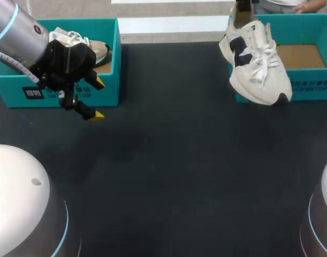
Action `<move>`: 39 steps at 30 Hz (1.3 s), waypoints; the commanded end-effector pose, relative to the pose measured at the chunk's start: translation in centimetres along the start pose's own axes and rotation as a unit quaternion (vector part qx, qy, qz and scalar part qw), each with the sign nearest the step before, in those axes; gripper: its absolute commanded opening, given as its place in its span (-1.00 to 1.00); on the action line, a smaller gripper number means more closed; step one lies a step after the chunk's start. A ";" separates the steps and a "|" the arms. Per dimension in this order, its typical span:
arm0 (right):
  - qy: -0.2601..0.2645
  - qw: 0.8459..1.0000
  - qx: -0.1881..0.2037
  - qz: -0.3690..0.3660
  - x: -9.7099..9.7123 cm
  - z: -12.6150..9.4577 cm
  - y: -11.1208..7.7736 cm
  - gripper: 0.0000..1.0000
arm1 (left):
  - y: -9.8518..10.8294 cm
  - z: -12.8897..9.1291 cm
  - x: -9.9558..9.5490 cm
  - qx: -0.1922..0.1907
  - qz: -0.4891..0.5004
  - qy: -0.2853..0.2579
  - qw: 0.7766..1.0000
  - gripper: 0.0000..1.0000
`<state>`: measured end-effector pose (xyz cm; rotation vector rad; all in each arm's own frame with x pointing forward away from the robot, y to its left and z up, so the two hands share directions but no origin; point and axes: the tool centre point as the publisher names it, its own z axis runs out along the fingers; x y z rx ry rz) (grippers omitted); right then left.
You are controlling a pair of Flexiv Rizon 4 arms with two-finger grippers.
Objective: Take the shoe out of the shoebox, open the shoe tongue, remove and reinsert the insole, then place the shoe into the shoebox
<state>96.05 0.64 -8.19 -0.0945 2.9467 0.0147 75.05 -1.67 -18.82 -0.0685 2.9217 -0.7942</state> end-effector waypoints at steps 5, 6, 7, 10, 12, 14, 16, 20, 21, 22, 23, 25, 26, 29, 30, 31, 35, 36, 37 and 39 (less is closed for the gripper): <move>-0.027 1.000 0.004 -0.008 -1.9 -0.2 -6.7 -1.00 | 0.1 0.0 0.1 0.000 0.000 -0.001 1.000 1.00; -0.028 1.000 0.009 -0.007 -2.0 -0.2 -7.2 -1.00 | 0.1 0.0 0.1 0.000 0.000 -0.001 1.000 1.00; -0.036 0.999 0.014 -0.001 -2.2 -0.2 -7.7 -1.00 | 0.1 0.0 0.1 0.000 0.000 -0.001 1.000 1.00; -0.036 0.999 0.014 -0.001 -2.2 -0.2 -7.7 -1.00 | 0.1 0.0 0.1 0.000 0.000 -0.001 1.000 1.00; -0.036 0.999 0.014 -0.001 -2.2 -0.2 -7.7 -1.00 | 0.1 0.0 0.1 0.000 0.000 -0.001 1.000 1.00; -0.036 0.999 0.014 -0.001 -2.2 -0.2 -7.7 -1.00 | 0.1 0.0 0.1 0.000 0.000 -0.001 1.000 1.00; -0.036 0.999 0.014 -0.001 -2.2 -0.2 -7.7 -1.00 | 0.1 0.0 0.1 0.000 0.000 -0.001 1.000 1.00; -0.036 0.999 0.014 -0.001 -2.2 -0.2 -7.7 -1.00 | 0.1 0.0 0.1 0.000 0.000 -0.001 1.000 1.00; -0.036 0.999 0.014 -0.001 -2.2 -0.2 -7.7 -1.00 | 0.1 0.0 0.1 0.000 0.000 -0.001 1.000 1.00; -0.036 0.999 0.014 -0.001 -2.2 -0.2 -7.7 -1.00 | 0.1 0.0 0.1 0.000 0.000 -0.001 1.000 1.00; -0.036 0.999 0.014 -0.001 -2.2 -0.2 -7.7 -1.00 | 0.1 0.0 0.1 0.000 0.000 -0.001 1.000 1.00; -0.036 0.999 0.014 -0.001 -2.2 -0.2 -7.7 -1.00 | 0.1 0.0 0.1 0.000 0.000 -0.001 1.000 1.00; -0.033 0.999 0.013 0.000 -2.2 0.2 -8.6 -1.00 | 0.1 0.0 0.1 0.000 0.000 -0.001 1.000 1.00; -0.034 0.999 0.021 0.008 -2.8 1.5 -11.7 -1.00 | 0.1 0.0 0.1 0.000 0.000 -0.001 1.000 1.00; -0.036 0.999 0.030 0.008 -3.0 1.9 -12.8 -1.00 | 0.1 0.0 0.1 0.000 0.000 -0.001 1.000 1.00; -0.035 0.999 0.030 0.012 -3.3 2.2 -13.8 -1.00 | 0.1 0.0 0.1 0.000 0.000 -0.001 1.000 1.00; -0.032 0.999 0.027 0.017 -4.3 2.6 -17.9 -1.00 | 0.1 0.0 0.1 0.000 0.000 -0.001 1.000 1.00; -0.033 0.999 0.031 0.016 -4.4 2.7 -18.9 -1.00 | 0.1 0.0 0.1 0.000 0.000 -0.001 1.000 1.00; -0.036 0.999 0.036 0.016 -4.6 2.7 -19.7 -1.00 | 0.1 0.0 0.1 0.000 0.000 -0.001 1.000 1.00; -0.038 0.998 0.049 0.020 -5.1 3.0 -21.5 -1.00 | 0.1 0.0 0.1 0.000 0.000 -0.001 1.000 1.00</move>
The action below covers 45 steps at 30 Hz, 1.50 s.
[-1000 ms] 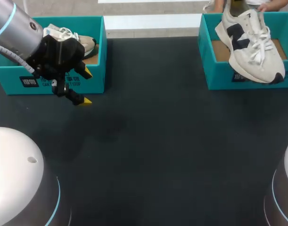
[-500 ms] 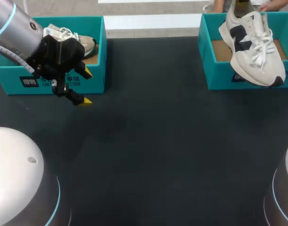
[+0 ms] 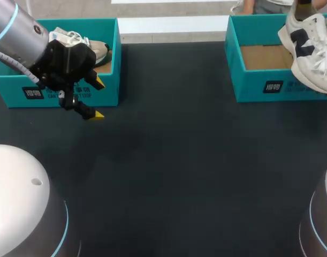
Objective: Take the shoe out of the shoebox, open the shoe tongue, remove and reinsert the insole, then place the shoe into the shoebox
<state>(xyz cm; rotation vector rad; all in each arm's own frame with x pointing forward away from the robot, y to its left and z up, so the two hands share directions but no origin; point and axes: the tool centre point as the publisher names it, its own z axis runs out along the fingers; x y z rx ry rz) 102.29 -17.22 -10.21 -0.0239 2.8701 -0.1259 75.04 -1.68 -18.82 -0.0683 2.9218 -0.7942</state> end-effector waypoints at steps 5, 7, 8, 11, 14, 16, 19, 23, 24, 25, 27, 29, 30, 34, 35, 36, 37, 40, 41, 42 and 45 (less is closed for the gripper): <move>-0.004 1.000 0.024 0.019 -2.1 1.4 -6.7 -1.00 | 0.1 0.0 0.1 0.000 0.000 -0.001 1.000 1.00; -0.006 0.999 0.033 0.033 -2.7 1.9 -8.1 -1.00 | 0.1 0.0 0.1 0.000 0.000 -0.001 1.000 1.00; -0.006 0.999 0.037 0.040 -3.0 2.1 -8.8 -1.00 | 0.1 0.0 0.1 0.000 0.000 -0.001 1.000 1.00; -0.007 0.997 0.043 0.070 -3.8 2.8 -11.0 -1.00 | 0.1 0.0 0.1 0.000 0.000 -0.001 1.000 1.00; -0.007 0.993 0.045 0.105 -4.8 3.3 -13.1 -1.00 | 0.1 0.0 0.1 0.000 0.000 -0.001 1.000 1.00; -0.008 0.991 0.050 0.128 -5.4 3.8 -14.4 -1.00 | 0.1 0.0 0.1 0.000 0.000 -0.001 1.000 1.00; -0.004 0.986 0.053 0.156 -6.0 4.2 -16.5 -1.00 | 0.1 0.0 0.1 0.000 0.000 -0.001 1.000 1.00; 0.006 0.981 0.063 0.183 -6.1 4.6 -19.1 -1.00 | 0.1 0.0 0.1 0.000 0.000 -0.001 1.000 1.00; 0.006 0.979 0.067 0.191 -6.0 4.7 -19.6 -1.00 | 0.1 0.0 0.1 0.000 0.000 -0.001 1.000 1.00; 0.005 0.977 0.071 0.202 -6.1 4.9 -20.1 -1.00 | 0.1 0.0 0.1 0.000 0.000 -0.001 1.000 1.00; 0.007 0.968 0.082 0.235 -5.9 5.2 -20.6 -1.00 | 0.1 0.0 0.1 0.000 0.000 -0.001 1.000 1.00; 0.007 0.956 0.078 0.284 -5.8 5.4 -20.6 -1.00 | 0.1 0.0 0.1 0.000 0.000 -0.001 1.000 1.00; 0.008 0.944 0.080 0.321 -5.7 5.5 -20.5 -1.00 | 0.1 0.0 0.1 0.000 0.000 -0.001 1.000 1.00; 0.028 0.889 0.060 0.453 -5.6 6.1 -19.8 -1.00 | 0.1 0.0 0.1 0.000 0.000 -0.001 1.000 1.00; 0.034 0.877 0.057 0.475 -5.5 6.1 -19.6 -1.00 | 0.1 0.0 0.1 0.000 0.000 -0.001 1.000 1.00; 0.034 0.859 0.065 0.506 -5.4 6.2 -19.4 -1.00 | 0.1 0.0 0.1 0.000 0.000 -0.001 1.000 1.00; 0.043 0.848 0.058 0.524 -5.3 6.3 -19.3 -1.00 | 0.1 0.0 0.1 0.000 0.000 -0.001 1.000 1.00; 0.064 0.806 0.046 0.587 -4.9 6.5 -19.5 -1.00 | 0.1 0.0 0.1 0.000 0.000 -0.001 1.000 1.00; 0.065 0.794 0.049 0.603 -4.7 6.5 -19.8 -1.00 | 0.1 0.0 0.1 0.000 0.000 -0.001 1.000 1.00; 0.069 0.782 0.051 0.618 -4.4 6.4 -20.0 -1.00 | 0.1 0.0 0.1 0.000 0.000 -0.001 1.000 1.00; 0.078 0.738 0.057 0.667 -3.6 6.2 -21.1 -1.00 | 0.1 0.0 0.1 0.000 0.000 -0.001 1.000 1.00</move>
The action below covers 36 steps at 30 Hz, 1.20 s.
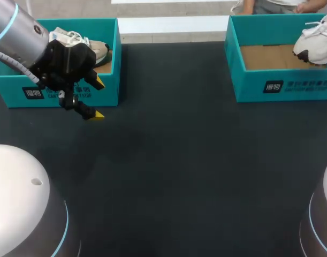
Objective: Take the shoe out of the shoebox, open the shoe tongue, remove and reinsert the insole, then place the shoe into the shoebox
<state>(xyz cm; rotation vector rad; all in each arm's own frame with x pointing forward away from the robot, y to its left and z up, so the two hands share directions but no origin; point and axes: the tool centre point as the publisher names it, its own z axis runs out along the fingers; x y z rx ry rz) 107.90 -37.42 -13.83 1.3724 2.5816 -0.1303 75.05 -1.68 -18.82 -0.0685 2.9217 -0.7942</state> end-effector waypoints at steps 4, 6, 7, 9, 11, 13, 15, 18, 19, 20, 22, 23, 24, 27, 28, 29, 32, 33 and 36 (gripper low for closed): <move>0.059 0.959 0.022 0.275 -0.6 -0.2 -1.5 -1.00 | 0.1 0.0 0.1 0.000 0.001 -0.001 1.000 1.00; 0.058 0.957 0.030 0.283 -0.1 -0.2 -1.5 -1.00 | 0.1 0.0 0.1 0.000 0.001 -0.001 1.000 1.00; 0.059 0.960 0.033 0.273 0.1 -0.1 -1.4 -1.00 | 0.1 0.0 0.1 0.000 0.001 -0.001 1.000 1.00; 0.051 0.960 0.033 0.272 0.3 -0.1 -1.2 -1.00 | 0.1 0.0 0.1 0.000 0.001 -0.001 1.000 1.00; 0.038 0.959 0.031 0.280 0.3 -0.2 -1.1 -1.00 | 0.1 0.0 0.1 0.000 0.001 -0.001 1.000 1.00; 0.040 0.960 0.030 0.276 0.3 -0.3 -1.0 -1.00 | 0.1 0.0 0.1 0.000 0.001 -0.001 1.000 1.00; 0.036 0.964 0.028 0.263 0.4 -0.4 -0.9 -1.00 | 0.1 0.0 0.1 0.000 0.001 -0.001 1.000 1.00; 0.030 0.968 0.027 0.246 0.7 -0.4 -1.0 -1.00 | 0.1 0.0 0.1 0.000 0.001 -0.001 1.000 1.00; 0.031 0.973 0.026 0.228 0.7 -0.4 -1.0 -1.00 | 0.1 0.0 0.1 0.000 0.001 -0.001 1.000 1.00; 0.031 0.973 0.026 0.228 0.7 -0.4 -1.0 -1.00 | 0.1 0.0 0.1 0.000 0.001 -0.001 1.000 1.00; 0.031 0.973 0.026 0.228 0.7 -0.4 -1.0 -1.00 | 0.1 0.0 0.1 0.000 0.001 -0.001 1.000 1.00; 0.031 0.973 0.026 0.228 0.7 -0.4 -1.0 -1.00 | 0.1 0.0 0.1 0.000 0.001 -0.001 1.000 1.00; 0.031 0.973 0.026 0.228 0.7 -0.4 -1.0 -1.00 | 0.1 0.0 0.1 0.000 0.001 -0.001 1.000 1.00; 0.031 0.973 0.026 0.228 0.7 -0.4 -1.0 -1.00 | 0.1 0.0 0.1 0.000 0.001 -0.001 1.000 1.00; 0.031 0.973 0.026 0.228 0.7 -0.4 -1.0 -1.00 | 0.1 0.0 0.1 0.000 0.001 -0.001 1.000 1.00; 0.031 0.973 0.026 0.228 0.7 -0.4 -1.0 -1.00 | 0.1 0.0 0.1 0.000 0.001 -0.001 1.000 1.00; 0.031 0.973 0.026 0.228 0.7 -0.4 -1.0 -1.00 | 0.1 0.0 0.1 0.000 0.001 -0.001 1.000 1.00; 0.031 0.973 0.026 0.228 0.7 -0.4 -1.0 -1.00 | 0.1 0.0 0.1 0.000 0.001 -0.001 1.000 1.00; 0.031 0.973 0.026 0.228 0.7 -0.4 -1.0 -1.00 | 0.1 0.0 0.1 0.000 0.001 -0.001 1.000 1.00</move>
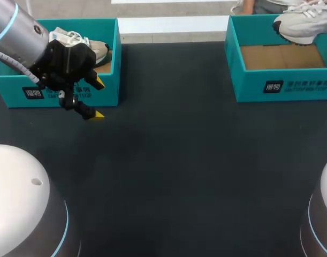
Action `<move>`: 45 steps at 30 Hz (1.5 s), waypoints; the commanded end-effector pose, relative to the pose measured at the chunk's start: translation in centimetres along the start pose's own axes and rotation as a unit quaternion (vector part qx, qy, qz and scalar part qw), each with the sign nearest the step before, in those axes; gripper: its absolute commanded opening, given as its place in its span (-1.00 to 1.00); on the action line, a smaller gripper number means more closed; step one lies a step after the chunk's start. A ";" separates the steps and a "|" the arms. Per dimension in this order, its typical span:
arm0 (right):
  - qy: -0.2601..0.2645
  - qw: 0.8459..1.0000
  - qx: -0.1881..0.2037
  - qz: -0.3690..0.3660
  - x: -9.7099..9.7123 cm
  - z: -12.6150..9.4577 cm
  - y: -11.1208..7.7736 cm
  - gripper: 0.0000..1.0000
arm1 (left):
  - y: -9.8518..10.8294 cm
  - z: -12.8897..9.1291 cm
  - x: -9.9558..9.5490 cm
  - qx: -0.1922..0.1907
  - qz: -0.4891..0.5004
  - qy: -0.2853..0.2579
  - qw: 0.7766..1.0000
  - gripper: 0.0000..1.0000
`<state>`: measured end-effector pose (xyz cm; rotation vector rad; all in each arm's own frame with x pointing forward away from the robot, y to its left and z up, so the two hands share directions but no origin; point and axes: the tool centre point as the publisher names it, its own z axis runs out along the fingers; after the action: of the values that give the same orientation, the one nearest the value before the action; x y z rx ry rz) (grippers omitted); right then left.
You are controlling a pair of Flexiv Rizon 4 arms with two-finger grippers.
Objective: Take the shoe out of the shoebox, open the shoe tongue, remove and reinsert the insole, then place the shoe into the shoebox
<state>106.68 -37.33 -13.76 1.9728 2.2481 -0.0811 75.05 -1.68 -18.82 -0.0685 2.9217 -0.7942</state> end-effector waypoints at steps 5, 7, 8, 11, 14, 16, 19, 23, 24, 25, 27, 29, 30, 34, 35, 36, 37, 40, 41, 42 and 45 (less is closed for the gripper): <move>0.009 0.999 -0.014 0.037 0.5 1.8 1.1 -1.00 | 0.1 0.0 0.1 0.000 0.001 -0.001 1.000 1.00; 0.006 0.999 -0.022 0.043 0.7 2.4 1.2 -1.00 | 0.1 0.0 0.1 0.000 0.001 -0.001 1.000 1.00; 0.004 0.999 -0.011 0.042 0.8 2.6 1.2 -1.00 | 0.1 0.0 0.1 0.000 0.001 -0.001 1.000 1.00; -0.003 0.999 -0.016 0.045 0.9 3.5 1.3 -1.00 | 0.1 0.0 0.1 0.000 0.001 -0.001 1.000 1.00; -0.006 0.998 -0.021 0.051 1.2 4.3 1.4 -1.00 | 0.1 0.0 0.1 0.000 0.001 -0.001 1.000 1.00; -0.003 0.999 -0.016 0.049 1.5 4.8 1.4 -1.00 | 0.1 0.0 0.1 0.000 0.001 -0.001 1.000 1.00; -0.007 0.998 -0.027 0.057 1.9 6.0 1.3 -1.00 | 0.1 0.0 0.1 0.000 0.001 -0.001 1.000 1.00; -0.005 0.998 -0.014 0.058 2.5 7.7 0.7 -1.00 | 0.1 0.0 0.1 0.000 0.001 -0.001 1.000 1.00; -0.009 0.998 -0.005 0.060 2.4 8.0 0.7 -1.00 | 0.1 0.0 0.1 0.000 0.001 -0.001 1.000 1.00; -0.009 0.998 -0.005 0.060 2.4 8.0 0.7 -1.00 | 0.1 0.0 0.1 0.000 0.001 -0.001 1.000 1.00; -0.009 0.998 -0.005 0.060 2.4 8.0 0.7 -1.00 | 0.1 0.0 0.1 0.000 0.001 -0.001 1.000 1.00; -0.009 0.998 -0.005 0.060 2.4 8.0 0.7 -1.00 | 0.1 0.0 0.1 0.000 0.001 -0.001 1.000 1.00; -0.009 0.998 -0.005 0.060 2.4 8.0 0.7 -1.00 | 0.1 0.0 0.1 0.000 0.001 -0.001 1.000 1.00; -0.009 0.998 -0.005 0.060 2.4 8.0 0.7 -1.00 | 0.1 0.0 0.1 0.000 0.001 -0.001 1.000 1.00; -0.009 0.998 -0.005 0.060 2.4 8.0 0.7 -1.00 | 0.1 0.0 0.1 0.000 0.001 -0.001 1.000 1.00; -0.009 0.998 -0.005 0.060 2.4 8.0 0.7 -1.00 | 0.1 0.0 0.1 0.000 0.001 -0.001 1.000 1.00; -0.009 0.998 -0.005 0.060 2.4 8.0 0.7 -1.00 | 0.1 0.0 0.1 0.000 0.001 -0.001 1.000 1.00; -0.009 0.998 -0.005 0.060 2.4 8.0 0.7 -1.00 | 0.1 0.0 0.1 0.000 0.001 -0.001 1.000 1.00; -0.010 0.997 -0.005 0.071 2.5 8.5 0.8 -1.00 | 0.1 0.0 0.1 0.000 0.001 -0.001 1.000 1.00; -0.007 0.997 -0.006 0.081 2.7 8.9 0.9 -1.00 | 0.1 0.0 0.1 0.000 0.001 -0.001 1.000 1.00; 0.002 0.994 -0.012 0.110 2.5 9.9 1.3 -1.00 | 0.1 0.0 0.1 0.000 0.001 -0.001 1.000 1.00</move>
<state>107.90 -35.83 -22.82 2.1722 2.0222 -0.0466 75.05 -1.67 -18.82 -0.0687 2.9217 -0.7941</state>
